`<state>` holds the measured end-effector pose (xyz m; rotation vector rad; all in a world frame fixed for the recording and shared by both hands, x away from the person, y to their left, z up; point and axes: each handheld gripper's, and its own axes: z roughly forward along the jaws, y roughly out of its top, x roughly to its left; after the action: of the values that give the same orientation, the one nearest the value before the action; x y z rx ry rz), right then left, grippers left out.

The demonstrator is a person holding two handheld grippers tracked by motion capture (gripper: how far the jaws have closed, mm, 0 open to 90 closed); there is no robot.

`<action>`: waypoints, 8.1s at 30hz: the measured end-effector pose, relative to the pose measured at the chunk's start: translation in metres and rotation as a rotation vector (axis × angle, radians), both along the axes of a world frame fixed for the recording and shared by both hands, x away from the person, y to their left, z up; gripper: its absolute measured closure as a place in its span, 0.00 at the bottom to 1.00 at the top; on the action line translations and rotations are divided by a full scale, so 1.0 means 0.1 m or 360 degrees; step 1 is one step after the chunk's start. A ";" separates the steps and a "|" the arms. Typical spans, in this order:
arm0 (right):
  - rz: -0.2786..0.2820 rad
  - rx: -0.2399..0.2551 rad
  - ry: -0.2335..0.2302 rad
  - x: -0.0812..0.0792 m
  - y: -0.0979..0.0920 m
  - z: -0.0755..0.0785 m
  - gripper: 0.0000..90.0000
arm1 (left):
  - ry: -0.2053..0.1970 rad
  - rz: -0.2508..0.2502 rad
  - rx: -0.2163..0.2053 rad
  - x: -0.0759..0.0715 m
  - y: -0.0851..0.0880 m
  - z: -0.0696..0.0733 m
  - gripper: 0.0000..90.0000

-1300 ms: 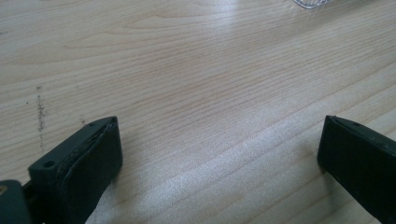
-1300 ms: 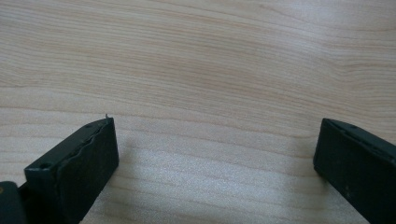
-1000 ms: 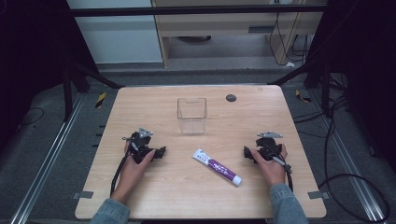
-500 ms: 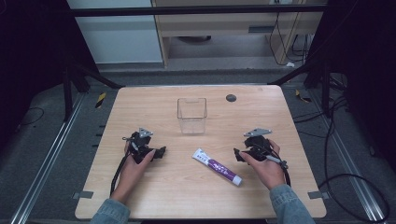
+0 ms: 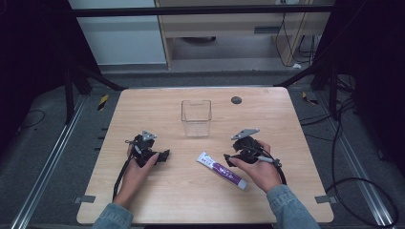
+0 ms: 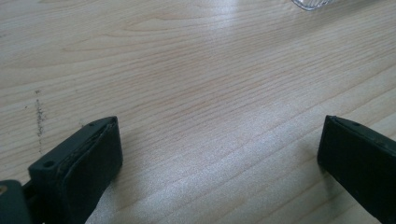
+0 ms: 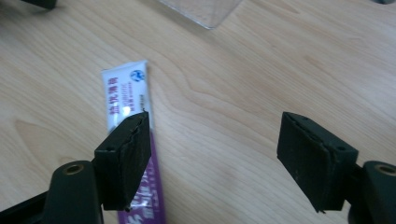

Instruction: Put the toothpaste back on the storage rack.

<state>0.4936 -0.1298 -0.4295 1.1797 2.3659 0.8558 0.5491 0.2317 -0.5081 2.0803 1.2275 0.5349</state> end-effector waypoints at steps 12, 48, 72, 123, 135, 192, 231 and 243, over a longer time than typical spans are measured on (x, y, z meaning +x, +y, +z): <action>0.0154 -0.0022 0.0134 -0.03 0.30 -0.05 0.39 | 0.0001 0.0000 0.0000 0.00 0.00 0.00 0.00; 0.0221 -0.0162 0.0388 0.12 0.63 -0.42 0.55 | 0.0002 -0.0001 0.0001 0.00 0.00 0.00 0.00; 0.0248 -0.0224 0.0409 0.14 0.65 -0.45 0.66 | 0.0002 -0.0001 -0.0001 0.00 0.00 0.00 0.00; -0.0016 0.0171 0.0009 0.38 0.00 0.57 0.88 | 0.0001 -0.0004 0.0005 0.01 0.00 0.00 0.00; -0.0043 0.0271 -0.0087 0.49 0.06 0.74 0.88 | 0.0001 -0.0005 0.0006 0.01 0.00 0.00 0.00; -0.0054 0.0478 -0.0303 1.09 0.60 1.28 0.88 | -0.0001 -0.0002 0.0001 0.01 0.00 0.00 0.00; -0.0094 0.0530 -0.0438 1.53 1.03 1.28 0.88 | 0.0000 -0.0003 0.0002 0.01 0.00 0.00 0.00; -0.0084 0.0561 -0.0479 1.56 1.11 1.22 0.88 | 0.0000 -0.0003 0.0002 0.01 0.00 0.00 0.00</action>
<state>0.6494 -0.0185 -0.3070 1.1374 1.9862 1.3674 0.5498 0.2319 -0.5080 2.0823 1.2253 0.5347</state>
